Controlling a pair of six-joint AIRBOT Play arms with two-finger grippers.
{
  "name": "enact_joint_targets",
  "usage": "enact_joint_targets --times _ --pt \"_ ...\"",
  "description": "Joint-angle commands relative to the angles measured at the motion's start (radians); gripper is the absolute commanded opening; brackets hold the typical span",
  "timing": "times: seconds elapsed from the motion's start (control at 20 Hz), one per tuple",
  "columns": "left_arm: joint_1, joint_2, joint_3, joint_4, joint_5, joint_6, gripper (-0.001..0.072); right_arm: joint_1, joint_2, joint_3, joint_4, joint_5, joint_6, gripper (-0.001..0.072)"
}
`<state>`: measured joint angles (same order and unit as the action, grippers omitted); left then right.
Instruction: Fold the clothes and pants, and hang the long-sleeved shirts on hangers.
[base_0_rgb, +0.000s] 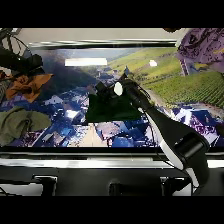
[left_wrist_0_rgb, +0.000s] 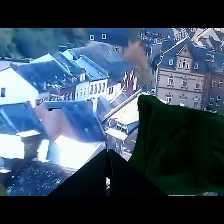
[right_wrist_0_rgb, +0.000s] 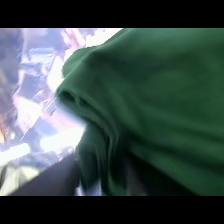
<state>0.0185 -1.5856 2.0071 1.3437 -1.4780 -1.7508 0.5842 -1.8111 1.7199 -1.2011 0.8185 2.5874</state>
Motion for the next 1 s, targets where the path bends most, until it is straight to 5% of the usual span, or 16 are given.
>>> enact_joint_targets --times 0.0,0.05,0.45,0.6,0.75,0.95 --pt "0.001 -0.001 0.0 0.0 0.001 0.0 0.0024 -0.004 0.035 0.001 0.11 -0.073 -0.23 0.0418" --pt "0.001 -0.001 0.0 0.0 0.001 0.0 0.0024 -0.018 0.063 0.002 0.111 -0.086 -0.252 0.0491" --pt "0.001 -0.001 0.0 0.0 0.001 0.0 0.0024 -0.389 0.298 0.001 0.109 0.254 -0.506 0.0501" --pt "0.001 -0.001 0.0 0.0 0.001 0.0 0.0024 -0.613 0.302 0.0 0.118 0.447 -0.704 0.0589" --pt "0.001 -0.001 0.0 0.0 0.001 0.0 0.0024 -0.81 0.216 -0.011 0.261 0.607 -0.949 0.0589" --pt "0.001 -0.001 0.0 0.0 0.001 -0.001 0.0024 -0.913 0.085 -0.145 0.456 0.644 -1.208 0.0551"
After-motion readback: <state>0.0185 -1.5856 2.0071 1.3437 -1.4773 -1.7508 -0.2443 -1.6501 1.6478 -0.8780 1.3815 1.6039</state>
